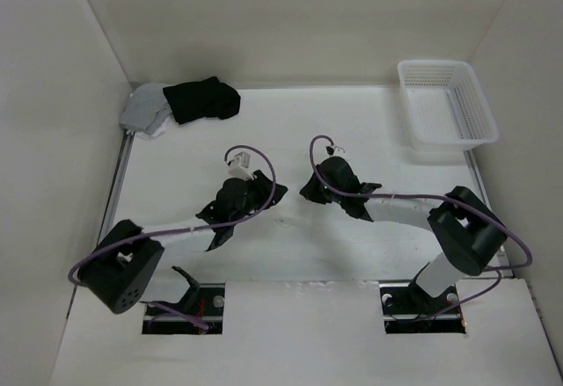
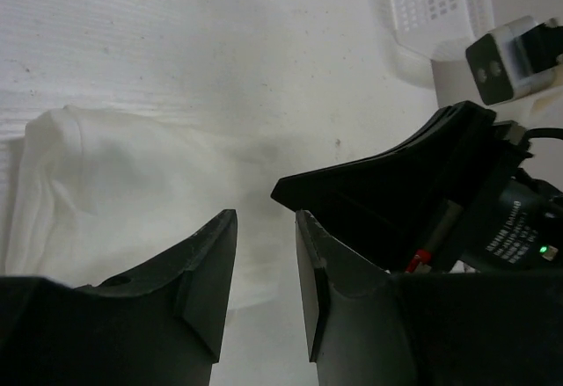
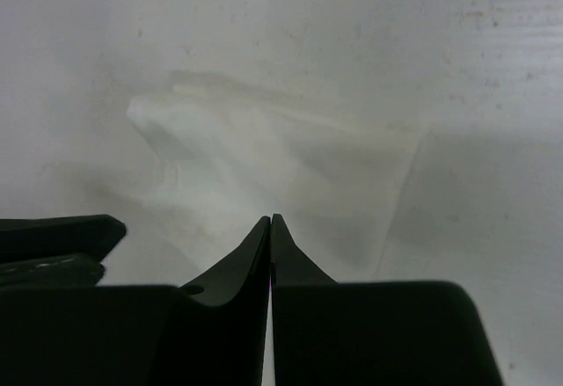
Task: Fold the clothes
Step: Fold the tank top
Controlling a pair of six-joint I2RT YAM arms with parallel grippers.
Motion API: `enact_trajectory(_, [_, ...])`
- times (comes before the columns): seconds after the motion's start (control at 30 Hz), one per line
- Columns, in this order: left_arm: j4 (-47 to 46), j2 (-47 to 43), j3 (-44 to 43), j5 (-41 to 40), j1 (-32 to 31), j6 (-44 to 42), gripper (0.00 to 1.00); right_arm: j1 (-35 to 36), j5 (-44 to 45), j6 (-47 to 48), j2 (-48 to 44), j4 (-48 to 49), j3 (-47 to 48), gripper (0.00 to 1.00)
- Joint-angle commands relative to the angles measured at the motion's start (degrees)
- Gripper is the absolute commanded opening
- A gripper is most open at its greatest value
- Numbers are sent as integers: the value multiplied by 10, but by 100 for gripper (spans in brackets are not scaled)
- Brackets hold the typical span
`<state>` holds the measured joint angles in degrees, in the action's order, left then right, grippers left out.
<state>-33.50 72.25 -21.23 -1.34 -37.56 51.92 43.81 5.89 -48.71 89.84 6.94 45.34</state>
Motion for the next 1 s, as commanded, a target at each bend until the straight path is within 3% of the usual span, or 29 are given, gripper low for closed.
enact_trajectory(0.0, [-93,68,-19,-17,2,-5,31,-18,-56,1,30,143,-4,4])
enact_trajectory(0.3, [-155,166,20,-15,68,27,30,-62,-67,-44,109,222,-45,3])
enact_trajectory(0.63, [-169,115,75,-18,83,38,30,-77,-87,-46,118,279,-61,5])
enact_trajectory(0.8, [-141,1,99,-14,76,47,32,-76,-122,-45,76,300,-71,15])
enact_trajectory(0.97, [0,-160,79,-55,54,3,36,-76,-128,-32,-33,287,-97,29])
